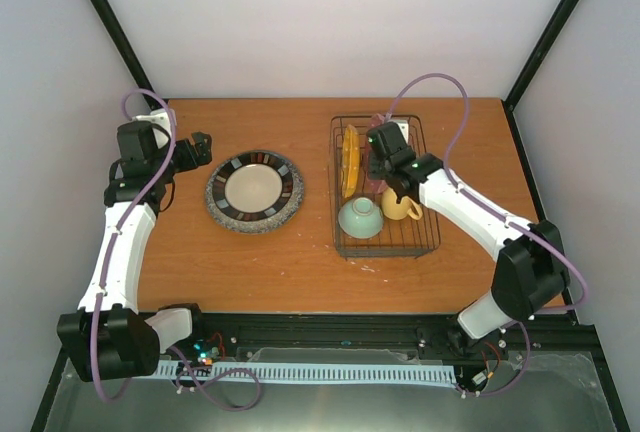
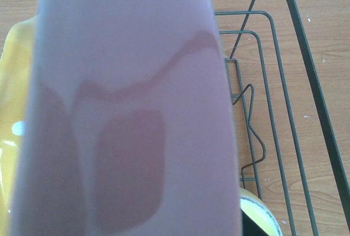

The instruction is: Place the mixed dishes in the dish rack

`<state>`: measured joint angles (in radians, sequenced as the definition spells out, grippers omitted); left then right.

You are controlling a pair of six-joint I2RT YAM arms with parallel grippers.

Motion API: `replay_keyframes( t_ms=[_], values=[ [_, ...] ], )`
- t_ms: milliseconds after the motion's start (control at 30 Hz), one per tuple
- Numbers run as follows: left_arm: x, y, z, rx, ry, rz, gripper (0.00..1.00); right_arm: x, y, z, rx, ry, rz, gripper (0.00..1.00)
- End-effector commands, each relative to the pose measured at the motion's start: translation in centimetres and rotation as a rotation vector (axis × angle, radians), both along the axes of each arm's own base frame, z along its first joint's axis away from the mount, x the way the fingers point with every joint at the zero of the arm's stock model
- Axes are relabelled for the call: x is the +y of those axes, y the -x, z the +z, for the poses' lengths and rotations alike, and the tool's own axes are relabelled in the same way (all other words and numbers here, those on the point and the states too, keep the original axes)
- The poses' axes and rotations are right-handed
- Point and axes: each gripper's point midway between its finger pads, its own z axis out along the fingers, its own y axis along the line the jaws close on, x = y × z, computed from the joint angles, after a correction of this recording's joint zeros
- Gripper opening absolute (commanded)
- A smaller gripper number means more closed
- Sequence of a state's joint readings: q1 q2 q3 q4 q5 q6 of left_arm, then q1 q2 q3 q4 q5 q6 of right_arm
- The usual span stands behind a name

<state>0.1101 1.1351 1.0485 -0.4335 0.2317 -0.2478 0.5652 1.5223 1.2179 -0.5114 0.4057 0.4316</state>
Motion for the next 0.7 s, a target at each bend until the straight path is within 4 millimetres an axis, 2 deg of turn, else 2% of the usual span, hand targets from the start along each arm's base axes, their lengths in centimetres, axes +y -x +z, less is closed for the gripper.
replay_keyframes(
  t_ms=[0,300,567,667],
  values=[
    [0.0,0.0,0.8,-0.028,-0.027,-0.005,1.0,0.4,-1.8,0.6,-0.025,0.007,-0.03,0.03],
    [0.2,-0.1,1.0,-0.031,-0.043,-0.002,1.0,-0.4,-1.8,-0.4,0.011,0.091,-0.083,0.03],
    [0.3,0.0,0.6,-0.024,-0.054,0.001,1.0,1.1,-2.1,-3.3,0.099,0.106,-0.047,0.04],
    [0.4,0.0,0.5,-0.022,-0.056,0.003,1.0,1.6,-2.1,-4.2,0.131,0.104,-0.04,0.11]
  ],
)
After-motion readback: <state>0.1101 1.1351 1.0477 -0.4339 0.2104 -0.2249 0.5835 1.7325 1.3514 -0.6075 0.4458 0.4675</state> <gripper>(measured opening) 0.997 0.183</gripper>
